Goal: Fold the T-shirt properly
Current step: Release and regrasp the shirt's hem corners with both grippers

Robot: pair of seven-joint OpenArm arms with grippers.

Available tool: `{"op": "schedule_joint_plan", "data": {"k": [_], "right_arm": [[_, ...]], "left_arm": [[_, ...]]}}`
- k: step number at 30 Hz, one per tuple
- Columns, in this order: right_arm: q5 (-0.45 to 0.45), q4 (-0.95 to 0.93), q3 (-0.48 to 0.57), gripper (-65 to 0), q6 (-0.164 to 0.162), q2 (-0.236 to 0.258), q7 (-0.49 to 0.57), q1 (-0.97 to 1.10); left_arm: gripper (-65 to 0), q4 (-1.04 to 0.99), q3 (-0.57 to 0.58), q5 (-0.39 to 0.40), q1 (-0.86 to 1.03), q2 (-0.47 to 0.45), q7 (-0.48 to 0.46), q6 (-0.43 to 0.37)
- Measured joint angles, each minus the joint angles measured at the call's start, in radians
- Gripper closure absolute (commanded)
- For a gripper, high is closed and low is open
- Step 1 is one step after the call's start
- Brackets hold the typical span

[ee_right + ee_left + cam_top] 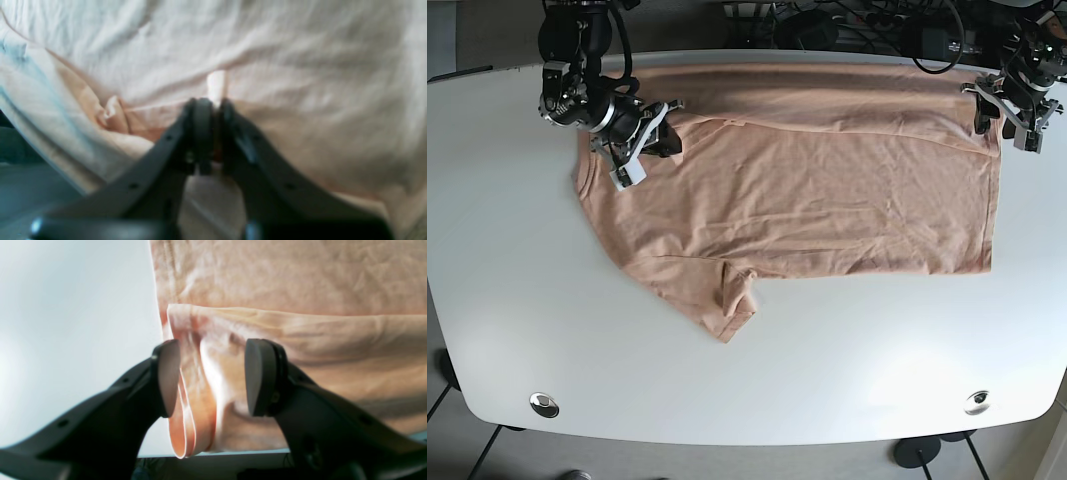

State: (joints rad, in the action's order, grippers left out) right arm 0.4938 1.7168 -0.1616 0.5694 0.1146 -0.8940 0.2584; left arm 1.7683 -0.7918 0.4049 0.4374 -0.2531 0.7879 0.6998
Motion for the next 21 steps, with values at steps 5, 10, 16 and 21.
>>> {"op": "schedule_joint_plan", "data": {"k": [5, 10, 16, 21], "right_arm": [[0.0, 0.054, 0.0, -1.7, 0.0, -0.001, -0.008, 0.006], [0.0, 0.179, -0.036, -1.7, 0.007, -0.038, -0.004, -0.014], [-0.004, 0.091, -0.045, -2.1, 0.007, -0.048, -0.007, -0.106], [-0.008, 0.053, -0.045, -18.1, 0.002, -0.048, -0.007, -0.166]], "left_arm": [[-28.6, 0.0, 0.0, 0.0, 0.0, 0.0, 0.0, 0.0], [-28.6, 0.0, 0.0, -0.006, 0.0, 0.0, 0.0, 0.0], [-28.6, -0.001, 0.003, -0.076, -0.003, 0.0, 0.0, 0.0], [-28.6, -0.001, 0.003, -0.079, -0.003, 0.0, 0.0, 0.0]]}}
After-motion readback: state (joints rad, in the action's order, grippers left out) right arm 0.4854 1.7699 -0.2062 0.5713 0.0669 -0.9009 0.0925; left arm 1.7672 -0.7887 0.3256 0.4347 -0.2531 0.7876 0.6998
